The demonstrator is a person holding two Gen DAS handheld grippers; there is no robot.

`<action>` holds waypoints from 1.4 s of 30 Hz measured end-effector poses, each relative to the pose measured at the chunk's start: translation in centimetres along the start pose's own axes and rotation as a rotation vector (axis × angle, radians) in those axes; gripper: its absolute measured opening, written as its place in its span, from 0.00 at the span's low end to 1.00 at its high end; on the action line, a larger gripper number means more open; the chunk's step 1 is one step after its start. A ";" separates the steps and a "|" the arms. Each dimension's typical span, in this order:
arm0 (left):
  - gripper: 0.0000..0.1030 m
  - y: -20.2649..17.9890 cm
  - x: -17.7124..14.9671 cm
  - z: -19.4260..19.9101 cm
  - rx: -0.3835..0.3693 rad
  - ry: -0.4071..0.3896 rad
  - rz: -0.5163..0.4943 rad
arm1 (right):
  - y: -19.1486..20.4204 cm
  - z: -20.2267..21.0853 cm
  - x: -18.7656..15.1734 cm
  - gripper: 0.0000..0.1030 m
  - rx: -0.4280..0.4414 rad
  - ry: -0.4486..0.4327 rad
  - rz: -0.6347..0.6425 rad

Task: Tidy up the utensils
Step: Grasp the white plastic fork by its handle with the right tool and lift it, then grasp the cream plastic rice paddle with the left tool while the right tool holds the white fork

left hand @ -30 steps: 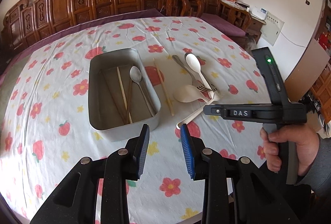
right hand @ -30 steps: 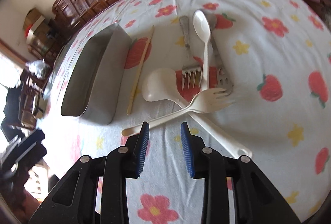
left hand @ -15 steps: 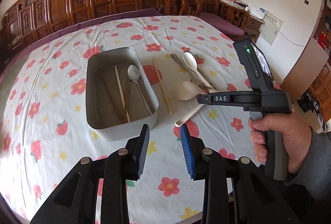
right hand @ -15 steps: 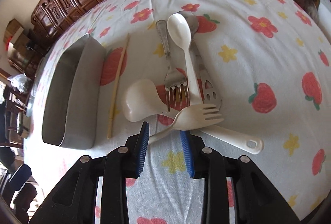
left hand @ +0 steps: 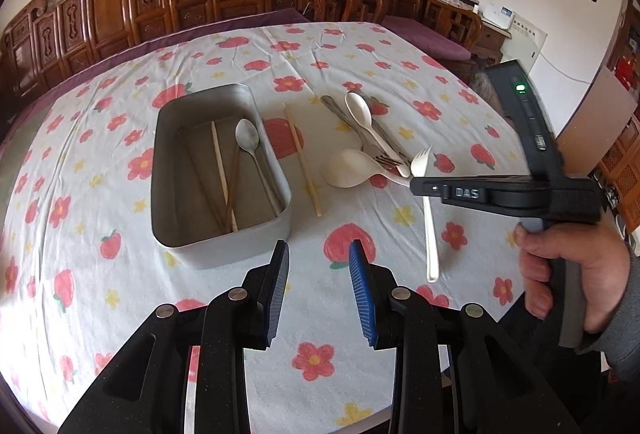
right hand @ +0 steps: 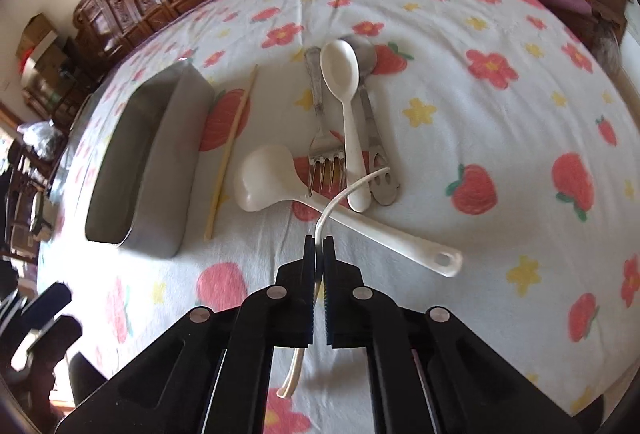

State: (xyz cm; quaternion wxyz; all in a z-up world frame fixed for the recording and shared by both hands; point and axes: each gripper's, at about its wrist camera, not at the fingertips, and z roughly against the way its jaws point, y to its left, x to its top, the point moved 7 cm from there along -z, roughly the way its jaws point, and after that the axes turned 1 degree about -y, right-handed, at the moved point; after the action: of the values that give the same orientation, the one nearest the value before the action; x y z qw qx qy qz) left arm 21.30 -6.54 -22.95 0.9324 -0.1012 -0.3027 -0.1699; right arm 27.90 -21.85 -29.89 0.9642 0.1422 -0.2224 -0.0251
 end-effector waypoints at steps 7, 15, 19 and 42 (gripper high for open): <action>0.35 -2.0 1.2 -1.1 -0.007 0.001 0.026 | -1.0 3.8 -0.5 0.04 -0.010 -0.056 0.113; 0.36 -4.5 2.4 -3.6 0.017 0.021 0.032 | -3.8 6.1 -0.3 0.04 0.035 -0.101 0.101; 0.36 -5.5 2.6 -5.7 0.052 0.049 0.021 | -4.9 6.7 -0.3 0.04 -0.019 -0.118 0.141; 0.42 -7.4 4.8 -14.2 0.090 0.143 0.185 | -8.0 6.7 0.1 0.04 0.025 -0.132 0.109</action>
State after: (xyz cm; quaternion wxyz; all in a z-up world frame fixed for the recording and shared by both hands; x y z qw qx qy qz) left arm 29.67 -18.74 -30.76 0.9669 -0.0744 -0.2320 -0.0762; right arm 25.14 -31.29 -26.35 0.9456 0.1397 -0.2930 0.0210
